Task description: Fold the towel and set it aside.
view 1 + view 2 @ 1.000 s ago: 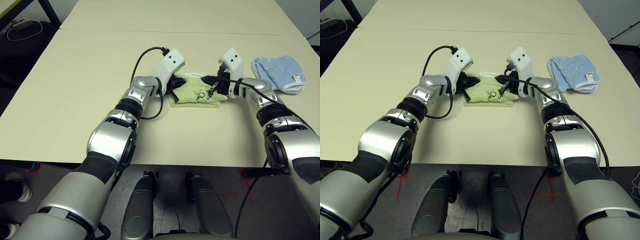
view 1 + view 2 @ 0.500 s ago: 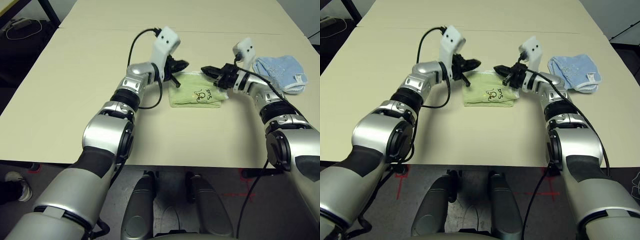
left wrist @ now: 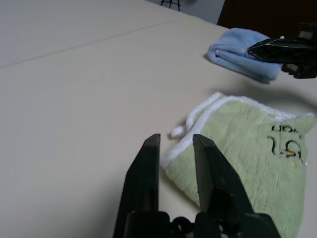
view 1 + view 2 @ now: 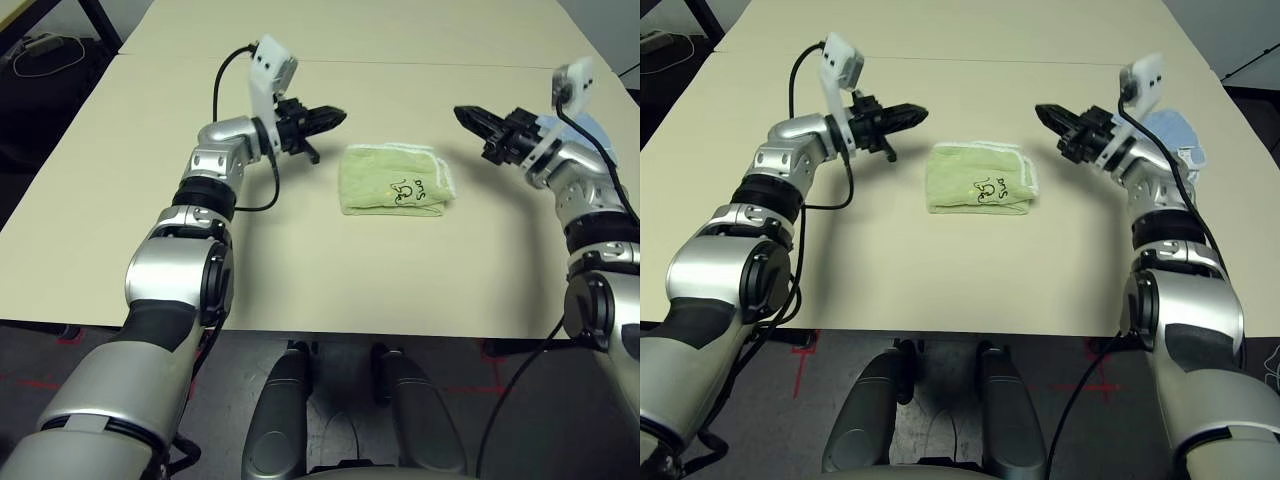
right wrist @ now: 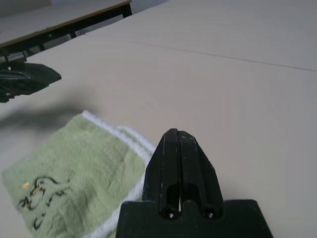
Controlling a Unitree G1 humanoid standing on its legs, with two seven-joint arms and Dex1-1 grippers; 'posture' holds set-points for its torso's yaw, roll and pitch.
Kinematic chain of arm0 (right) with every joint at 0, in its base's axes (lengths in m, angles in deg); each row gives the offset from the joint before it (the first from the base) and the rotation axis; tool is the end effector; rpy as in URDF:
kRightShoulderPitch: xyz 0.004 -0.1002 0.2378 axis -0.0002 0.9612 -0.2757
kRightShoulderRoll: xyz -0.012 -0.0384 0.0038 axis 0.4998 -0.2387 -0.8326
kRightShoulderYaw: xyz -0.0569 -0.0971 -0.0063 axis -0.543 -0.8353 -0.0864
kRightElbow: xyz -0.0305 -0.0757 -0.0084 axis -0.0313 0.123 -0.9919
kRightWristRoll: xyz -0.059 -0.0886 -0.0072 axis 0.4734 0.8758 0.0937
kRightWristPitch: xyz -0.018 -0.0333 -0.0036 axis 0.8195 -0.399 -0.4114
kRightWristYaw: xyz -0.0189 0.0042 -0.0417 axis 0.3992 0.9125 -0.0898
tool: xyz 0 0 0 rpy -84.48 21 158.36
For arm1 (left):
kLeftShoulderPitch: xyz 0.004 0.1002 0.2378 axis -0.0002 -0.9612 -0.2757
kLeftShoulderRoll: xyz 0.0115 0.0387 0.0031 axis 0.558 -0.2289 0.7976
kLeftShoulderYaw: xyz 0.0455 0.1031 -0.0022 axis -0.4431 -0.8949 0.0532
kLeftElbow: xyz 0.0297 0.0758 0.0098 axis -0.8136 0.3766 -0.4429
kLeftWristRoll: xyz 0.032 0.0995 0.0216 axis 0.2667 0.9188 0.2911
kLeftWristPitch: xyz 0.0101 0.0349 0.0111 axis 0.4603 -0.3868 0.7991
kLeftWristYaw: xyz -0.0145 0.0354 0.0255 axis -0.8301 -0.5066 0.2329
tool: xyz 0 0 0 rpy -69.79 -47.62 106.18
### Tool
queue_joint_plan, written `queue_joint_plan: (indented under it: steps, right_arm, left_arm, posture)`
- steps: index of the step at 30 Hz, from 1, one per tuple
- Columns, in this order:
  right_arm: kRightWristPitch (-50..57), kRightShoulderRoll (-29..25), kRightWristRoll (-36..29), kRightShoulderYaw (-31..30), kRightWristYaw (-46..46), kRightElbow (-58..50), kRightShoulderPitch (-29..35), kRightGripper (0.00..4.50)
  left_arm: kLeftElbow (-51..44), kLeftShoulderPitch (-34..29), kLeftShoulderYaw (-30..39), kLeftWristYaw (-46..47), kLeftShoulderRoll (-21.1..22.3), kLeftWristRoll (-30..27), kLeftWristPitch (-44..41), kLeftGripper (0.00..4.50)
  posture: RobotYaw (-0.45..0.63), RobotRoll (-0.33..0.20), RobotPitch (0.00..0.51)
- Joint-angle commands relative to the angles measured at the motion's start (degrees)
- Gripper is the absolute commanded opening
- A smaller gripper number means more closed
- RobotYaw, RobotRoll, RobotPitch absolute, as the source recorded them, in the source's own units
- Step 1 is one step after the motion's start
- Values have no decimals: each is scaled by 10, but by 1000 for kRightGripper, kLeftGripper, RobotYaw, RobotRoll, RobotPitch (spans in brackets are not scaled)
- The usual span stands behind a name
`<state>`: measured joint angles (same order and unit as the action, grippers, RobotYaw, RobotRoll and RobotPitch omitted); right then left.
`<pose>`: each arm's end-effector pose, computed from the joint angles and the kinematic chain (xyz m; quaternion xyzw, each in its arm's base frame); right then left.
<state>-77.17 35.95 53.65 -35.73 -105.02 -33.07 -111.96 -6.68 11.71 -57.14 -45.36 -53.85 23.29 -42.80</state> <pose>0.3456 -0.2953 0.1720 0.0021 -0.0662 0.3449 0.9363 0.3896 0.1929 0.2079 0.0615 0.0002 -0.4613 0.8851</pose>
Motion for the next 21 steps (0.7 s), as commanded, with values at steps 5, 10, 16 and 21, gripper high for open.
queue_joint_plan:
  steps: [5,10,16,21]
  right_arm:
    - [-29,-7,24,-20,47,-45,39,2174]
    - [-64,10,42,-11,158,-44,46,3973]
    - [-47,26,34,-12,209,-76,78,4473]
    - [-19,27,16,-6,203,-103,95,4473]
  left_arm:
    - [-31,-44,-7,171,7,30,14,4407]
    - [-41,-55,13,299,1,24,33,4500]
    - [-52,-77,27,409,-5,22,34,4500]
    - [-73,-100,40,419,-10,0,30,4500]
  posture:
    - [19,0,205]
    - [23,0,200]
    - [30,0,198]
    - [35,0,193]
